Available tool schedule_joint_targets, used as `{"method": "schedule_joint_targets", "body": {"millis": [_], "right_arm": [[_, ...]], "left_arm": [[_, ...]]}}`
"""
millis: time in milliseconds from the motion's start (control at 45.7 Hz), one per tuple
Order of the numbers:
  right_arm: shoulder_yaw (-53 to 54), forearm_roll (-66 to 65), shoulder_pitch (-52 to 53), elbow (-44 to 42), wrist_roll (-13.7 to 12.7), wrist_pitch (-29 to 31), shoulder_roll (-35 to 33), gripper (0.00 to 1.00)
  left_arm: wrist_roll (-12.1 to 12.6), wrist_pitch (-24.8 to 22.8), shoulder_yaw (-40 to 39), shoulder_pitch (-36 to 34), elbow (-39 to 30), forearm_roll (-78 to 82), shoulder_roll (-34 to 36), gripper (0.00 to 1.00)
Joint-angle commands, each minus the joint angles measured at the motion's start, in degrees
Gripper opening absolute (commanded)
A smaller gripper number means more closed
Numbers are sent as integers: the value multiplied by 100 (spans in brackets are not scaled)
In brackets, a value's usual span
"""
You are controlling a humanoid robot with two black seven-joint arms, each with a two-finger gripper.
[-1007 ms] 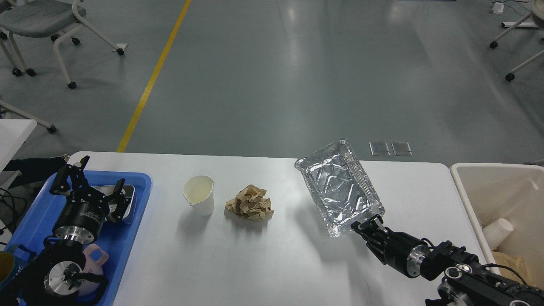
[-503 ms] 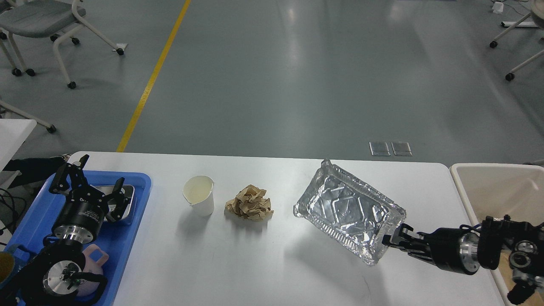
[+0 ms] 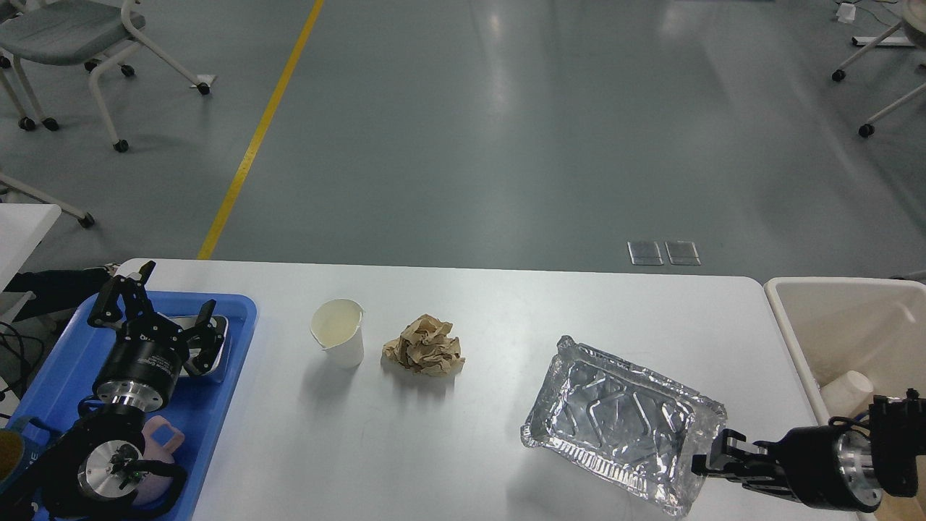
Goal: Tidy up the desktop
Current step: 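Carry the foil tray toward the crumpled paper and lower it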
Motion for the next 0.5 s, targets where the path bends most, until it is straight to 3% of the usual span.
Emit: {"method": "schedule_joint_targets", "body": {"millis": [0,481], "right_arm": [[14,0,16,6,-2,104,15,0],[-188,528,403,-512,-19,69,1956,0]], "left_arm": [[0,6,0,41,0,2,-8,96],[-9,15,26,111,0,11,80,96]]}}
